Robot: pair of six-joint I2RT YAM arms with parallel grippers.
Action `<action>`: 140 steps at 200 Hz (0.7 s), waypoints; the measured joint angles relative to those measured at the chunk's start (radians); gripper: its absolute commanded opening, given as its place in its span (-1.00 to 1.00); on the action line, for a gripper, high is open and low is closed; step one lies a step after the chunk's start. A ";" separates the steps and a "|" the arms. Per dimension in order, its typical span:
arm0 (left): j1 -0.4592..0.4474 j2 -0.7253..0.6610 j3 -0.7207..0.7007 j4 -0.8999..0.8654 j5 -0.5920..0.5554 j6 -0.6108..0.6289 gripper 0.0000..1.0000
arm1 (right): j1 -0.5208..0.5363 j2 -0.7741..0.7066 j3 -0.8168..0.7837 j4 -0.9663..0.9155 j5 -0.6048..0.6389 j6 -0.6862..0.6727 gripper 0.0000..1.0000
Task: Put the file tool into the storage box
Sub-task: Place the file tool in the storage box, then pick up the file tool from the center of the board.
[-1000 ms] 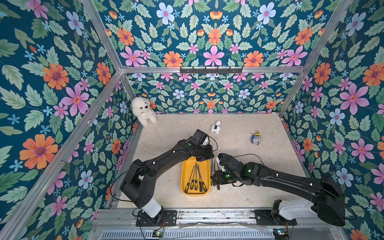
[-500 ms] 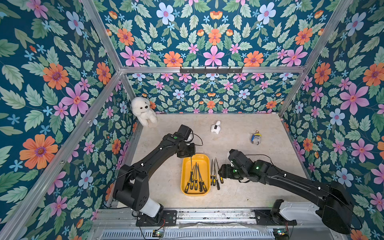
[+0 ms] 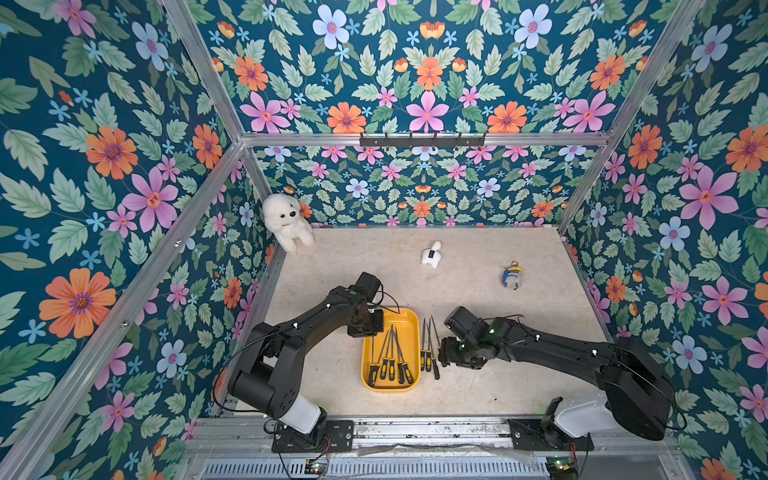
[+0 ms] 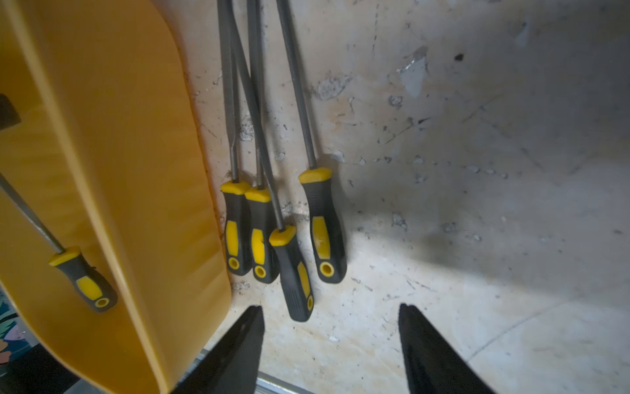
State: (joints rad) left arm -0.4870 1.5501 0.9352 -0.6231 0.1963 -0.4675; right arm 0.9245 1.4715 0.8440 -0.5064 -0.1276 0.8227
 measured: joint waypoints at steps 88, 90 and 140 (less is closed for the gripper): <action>-0.001 -0.017 -0.030 0.045 0.012 -0.028 -0.51 | 0.000 0.219 0.127 -0.054 0.024 -0.091 -0.04; -0.001 -0.017 -0.030 0.045 0.012 -0.029 -0.51 | 0.000 0.222 0.129 -0.058 0.024 -0.093 -0.05; -0.001 -0.043 -0.008 0.022 0.014 -0.035 -0.44 | 0.000 0.257 0.158 -0.090 0.037 -0.135 -0.29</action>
State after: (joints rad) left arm -0.4881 1.5070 0.9268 -0.6010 0.2100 -0.5030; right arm 0.9245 1.7290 1.0016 -0.5968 -0.0906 0.6872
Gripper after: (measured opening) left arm 0.272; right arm 0.406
